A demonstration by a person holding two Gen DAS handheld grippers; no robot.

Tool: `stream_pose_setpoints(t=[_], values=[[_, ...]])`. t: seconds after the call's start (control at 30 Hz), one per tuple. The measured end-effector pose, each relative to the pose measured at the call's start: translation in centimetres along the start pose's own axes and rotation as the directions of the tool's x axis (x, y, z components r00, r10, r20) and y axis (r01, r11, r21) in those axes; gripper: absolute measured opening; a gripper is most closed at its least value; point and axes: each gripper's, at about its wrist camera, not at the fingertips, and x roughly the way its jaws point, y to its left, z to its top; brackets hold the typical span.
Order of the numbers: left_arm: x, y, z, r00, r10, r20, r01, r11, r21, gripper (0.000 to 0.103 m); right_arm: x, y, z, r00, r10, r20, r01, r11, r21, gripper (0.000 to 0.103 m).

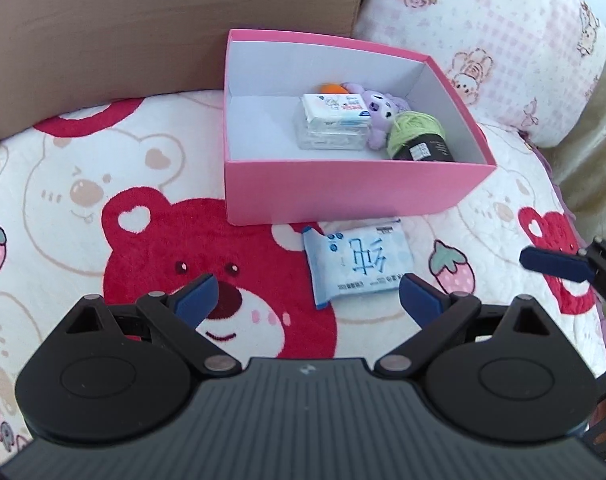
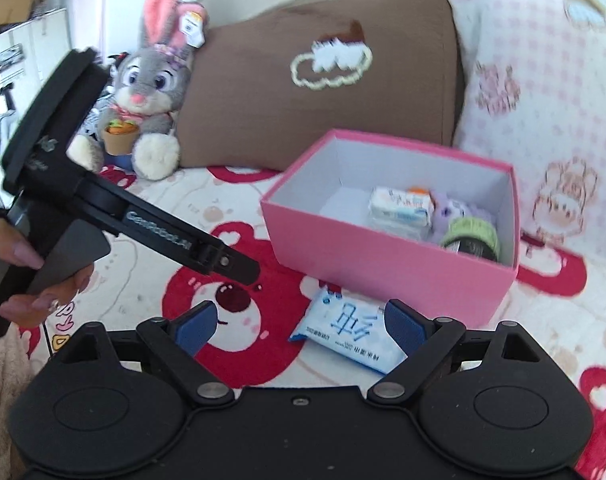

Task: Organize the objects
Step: 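Move the left gripper down to the blue-printed wet-wipes pack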

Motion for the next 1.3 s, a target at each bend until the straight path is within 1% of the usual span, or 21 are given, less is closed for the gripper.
stream_pose_setpoints(t=[0.07,0.13,0.17,0.2,0.27,0.43,0.5,0.6,0.73,0.9,0.93,0.97,1.03,1.07,1.1,1.13,1.2,1.23,1.3], values=[[1.2,0.5,-0.3,1.000,0.008,-0.007,-0.008,1.000,-0.017,0.098,0.9,-0.5,-0.2,1.000,0.015,-0.022,-0.015,0.999,0.039,0.093],[2.3,0.9,-0.4,1.000,-0.012,-0.019,0.012,1.000,-0.019,0.098,1.8,-1.0,-0.6,0.999,0.023,-0.038,-0.020,0.997,0.080,0.093],[2.7,1.1,-0.5,1.000,-0.010,-0.016,0.009,1.000,-0.024,0.098,2.3,-1.2,-0.8,0.999,0.022,-0.045,-0.018,0.995,0.094,0.093],[3.1,1.3,-0.7,1.000,0.003,-0.018,-0.004,1.000,-0.025,0.098,2.7,-1.3,-1.1,0.998,0.018,-0.055,-0.012,0.995,0.103,0.093],[3.9,1.4,-0.8,1.000,0.003,-0.018,-0.003,1.000,-0.022,0.098,3.5,-1.5,-1.7,0.997,0.007,-0.072,0.002,0.993,0.117,0.093],[5.9,1.2,-0.5,0.999,0.038,0.015,-0.038,0.999,-0.016,0.096,5.2,-2.2,-2.8,0.995,-0.024,-0.099,0.039,0.989,0.143,0.093],[6.4,1.4,-0.6,0.999,0.022,0.024,-0.021,1.000,-0.019,0.096,6.0,-2.4,-3.0,0.993,-0.049,-0.106,0.063,0.990,0.130,0.093],[7.3,1.6,-0.7,1.000,-0.017,0.015,0.017,0.999,-0.045,0.096,6.8,-2.7,-3.3,0.992,-0.080,-0.096,0.091,0.988,0.122,0.093],[8.4,1.3,-1.1,0.998,-0.052,0.024,0.053,0.998,-0.032,0.095,7.9,-3.3,-3.8,0.991,-0.096,-0.088,0.107,0.985,0.136,0.093],[9.9,1.1,-1.6,0.996,-0.093,0.016,0.093,0.995,-0.037,0.094,9.1,-4.0,-4.5,0.992,-0.103,-0.072,0.113,0.983,0.148,0.093],[10.2,1.1,-1.7,0.995,-0.093,0.018,0.094,0.995,-0.037,0.093,9.4,-4.2,-4.7,0.992,-0.104,-0.073,0.114,0.982,0.152,0.093],[10.4,1.0,-1.8,0.996,-0.090,0.021,0.091,0.995,-0.035,0.089,9.7,-4.4,-4.8,0.992,-0.105,-0.077,0.116,0.981,0.157,0.093],[10.8,1.0,-2.0,0.999,-0.043,0.032,0.044,0.999,-0.023,0.084,10.7,-4.8,-5.1,0.991,-0.093,-0.097,0.108,0.981,0.160,0.093],[11.1,1.0,-2.1,0.999,-0.025,0.033,0.025,1.000,-0.008,0.082,11.5,-4.9,-5.2,0.988,-0.079,-0.129,0.097,0.985,0.139,0.093],[11.3,1.2,-2.2,0.999,-0.020,0.034,0.020,1.000,-0.003,0.081,12.3,-4.8,-5.1,0.983,-0.082,-0.165,0.099,0.990,0.101,0.092],[11.5,1.6,-2.2,0.999,-0.015,0.031,0.015,1.000,-0.014,0.078,12.8,-4.7,-4.9,0.979,-0.097,-0.177,0.110,0.992,0.065,0.092],[12.0,2.2,-2.1,0.999,-0.033,0.021,0.034,0.998,-0.050,0.078,12.9,-5.0,-4.7,0.984,-0.112,-0.142,0.120,0.992,0.046,0.092],[12.1,2.3,-2.1,0.999,-0.042,0.026,0.043,0.997,-0.057,0.075,13.0,-5.4,-4.6,0.984,-0.110,-0.137,0.121,0.990,0.070,0.092],[12.1,2.3,-2.1,0.998,-0.057,0.033,0.059,0.997,-0.045,0.069,13.6,-6.1,-5.0,0.982,-0.076,-0.173,0.095,0.989,0.110,0.092]])
